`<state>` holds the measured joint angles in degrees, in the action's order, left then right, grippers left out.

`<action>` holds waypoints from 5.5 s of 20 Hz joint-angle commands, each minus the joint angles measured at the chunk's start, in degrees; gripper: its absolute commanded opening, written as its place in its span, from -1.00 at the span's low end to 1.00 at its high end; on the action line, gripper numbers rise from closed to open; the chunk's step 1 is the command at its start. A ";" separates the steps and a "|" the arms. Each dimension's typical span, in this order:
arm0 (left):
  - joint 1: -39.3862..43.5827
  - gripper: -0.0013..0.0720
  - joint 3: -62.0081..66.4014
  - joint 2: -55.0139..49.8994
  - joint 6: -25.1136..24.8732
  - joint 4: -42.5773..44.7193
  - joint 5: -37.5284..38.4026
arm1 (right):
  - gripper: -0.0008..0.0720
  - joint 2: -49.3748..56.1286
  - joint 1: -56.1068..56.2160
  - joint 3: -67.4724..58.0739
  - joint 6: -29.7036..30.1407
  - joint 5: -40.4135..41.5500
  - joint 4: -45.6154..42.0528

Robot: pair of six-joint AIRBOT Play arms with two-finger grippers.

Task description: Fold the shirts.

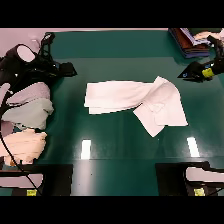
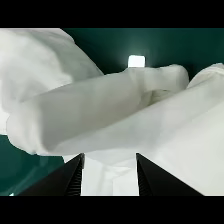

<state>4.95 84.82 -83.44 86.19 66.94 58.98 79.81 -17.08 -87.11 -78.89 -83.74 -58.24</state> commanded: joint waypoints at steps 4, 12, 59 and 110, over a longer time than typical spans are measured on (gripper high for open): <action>-1.38 0.59 -10.08 -0.48 0.79 -3.21 0.76 | 0.04 -6.97 -1.68 9.44 1.44 2.23 -0.26; 6.40 0.59 -23.10 -0.48 -0.74 -6.97 -1.36 | 0.04 -9.92 -1.51 17.66 1.42 4.59 0.35; 3.76 -0.91 -23.56 19.47 4.52 1.29 -2.78 | -0.94 12.17 -1.11 9.60 14.12 16.15 7.74; -2.64 0.08 9.90 -10.47 0.26 6.23 5.77 | 0.01 12.33 0.48 -8.98 1.79 7.82 -2.82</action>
<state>2.66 94.63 -93.76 88.01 72.95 62.02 92.23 -16.36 -96.07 -77.38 -74.81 -59.99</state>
